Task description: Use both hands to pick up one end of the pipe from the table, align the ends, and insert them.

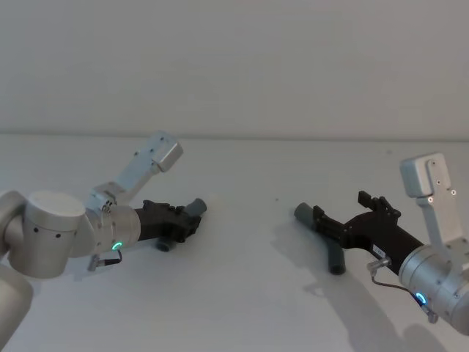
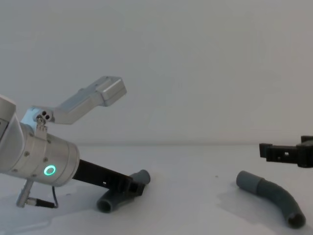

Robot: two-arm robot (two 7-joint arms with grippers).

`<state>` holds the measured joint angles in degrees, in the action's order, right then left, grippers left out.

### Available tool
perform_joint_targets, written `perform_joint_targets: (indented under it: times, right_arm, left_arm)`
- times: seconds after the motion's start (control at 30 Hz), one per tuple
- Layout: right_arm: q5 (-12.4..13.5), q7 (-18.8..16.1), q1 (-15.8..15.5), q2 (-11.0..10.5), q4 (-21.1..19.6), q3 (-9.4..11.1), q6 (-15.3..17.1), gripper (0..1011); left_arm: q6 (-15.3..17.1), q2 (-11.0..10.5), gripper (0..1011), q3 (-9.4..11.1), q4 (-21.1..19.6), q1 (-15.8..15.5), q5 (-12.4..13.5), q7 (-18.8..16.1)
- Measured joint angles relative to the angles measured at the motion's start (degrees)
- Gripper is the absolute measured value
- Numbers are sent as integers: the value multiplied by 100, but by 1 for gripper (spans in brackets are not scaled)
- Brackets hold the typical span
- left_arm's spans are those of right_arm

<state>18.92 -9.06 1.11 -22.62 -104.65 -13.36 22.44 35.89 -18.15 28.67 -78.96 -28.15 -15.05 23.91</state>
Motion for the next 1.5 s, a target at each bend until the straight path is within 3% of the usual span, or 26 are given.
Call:
perform_joint_targets:
  times: [0.3,0.53,1.5]
  right_arm:
    - [33,-45,211,69,90,-71,553,1003]
    - [31,-61,356,142,219,-127,768,1003]
    - [-214,-138,711,268,933,-245,944,1003]
  left_arm:
    - [0,0,353,0,0,0,0,0]
    - [0,0,353,0,0,0,0,0]
    - [0,0,353,0,0,0,0,0]
